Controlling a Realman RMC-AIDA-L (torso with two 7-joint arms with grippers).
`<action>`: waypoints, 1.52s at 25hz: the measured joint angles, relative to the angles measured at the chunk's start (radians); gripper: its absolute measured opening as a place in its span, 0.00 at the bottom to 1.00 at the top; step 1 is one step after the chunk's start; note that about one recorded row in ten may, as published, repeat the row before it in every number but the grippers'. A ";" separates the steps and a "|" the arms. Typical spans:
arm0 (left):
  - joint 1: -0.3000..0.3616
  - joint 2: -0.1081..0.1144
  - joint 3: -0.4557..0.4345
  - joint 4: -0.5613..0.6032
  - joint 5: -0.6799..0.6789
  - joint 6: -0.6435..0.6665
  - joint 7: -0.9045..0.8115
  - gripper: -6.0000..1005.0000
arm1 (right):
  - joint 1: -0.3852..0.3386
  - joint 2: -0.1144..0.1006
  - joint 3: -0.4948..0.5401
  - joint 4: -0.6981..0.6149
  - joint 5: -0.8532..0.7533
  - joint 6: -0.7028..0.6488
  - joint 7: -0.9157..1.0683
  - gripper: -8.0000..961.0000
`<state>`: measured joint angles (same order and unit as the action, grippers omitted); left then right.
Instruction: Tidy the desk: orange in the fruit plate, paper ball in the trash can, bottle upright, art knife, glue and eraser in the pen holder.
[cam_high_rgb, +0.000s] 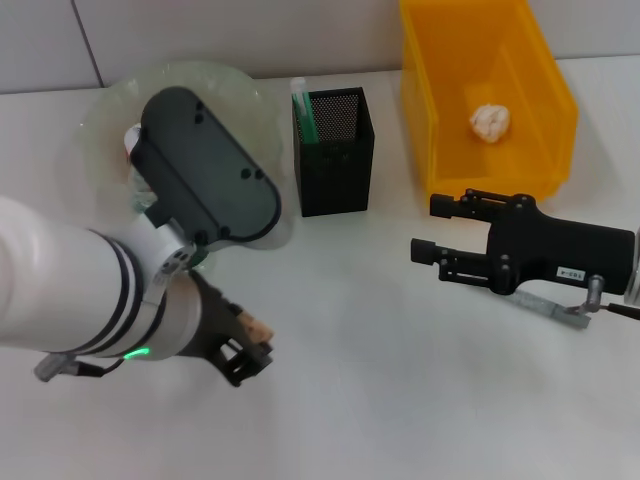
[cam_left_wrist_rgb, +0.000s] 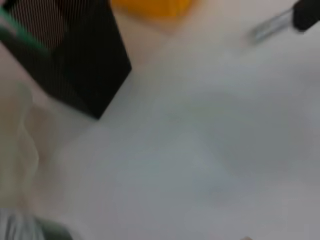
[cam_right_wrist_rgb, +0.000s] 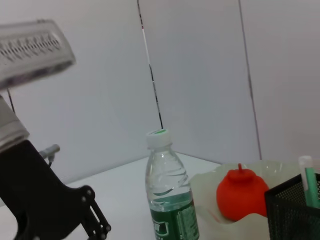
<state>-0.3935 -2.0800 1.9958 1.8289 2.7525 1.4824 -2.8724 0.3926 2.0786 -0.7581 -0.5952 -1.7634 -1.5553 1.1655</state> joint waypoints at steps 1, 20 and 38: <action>0.000 0.000 0.000 0.000 0.000 0.000 0.000 0.44 | -0.003 0.000 0.004 0.000 0.000 0.000 0.000 0.72; -0.004 0.004 -0.063 0.092 -0.109 -0.163 0.127 0.44 | -0.011 0.000 0.005 0.020 0.001 0.000 -0.002 0.72; -0.017 0.008 -0.307 -0.213 -0.636 -0.521 0.677 0.44 | -0.005 0.000 0.005 0.049 0.001 0.008 -0.023 0.72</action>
<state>-0.4104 -2.0725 1.6885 1.6155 2.1160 0.9613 -2.1951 0.3878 2.0786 -0.7532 -0.5462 -1.7626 -1.5478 1.1429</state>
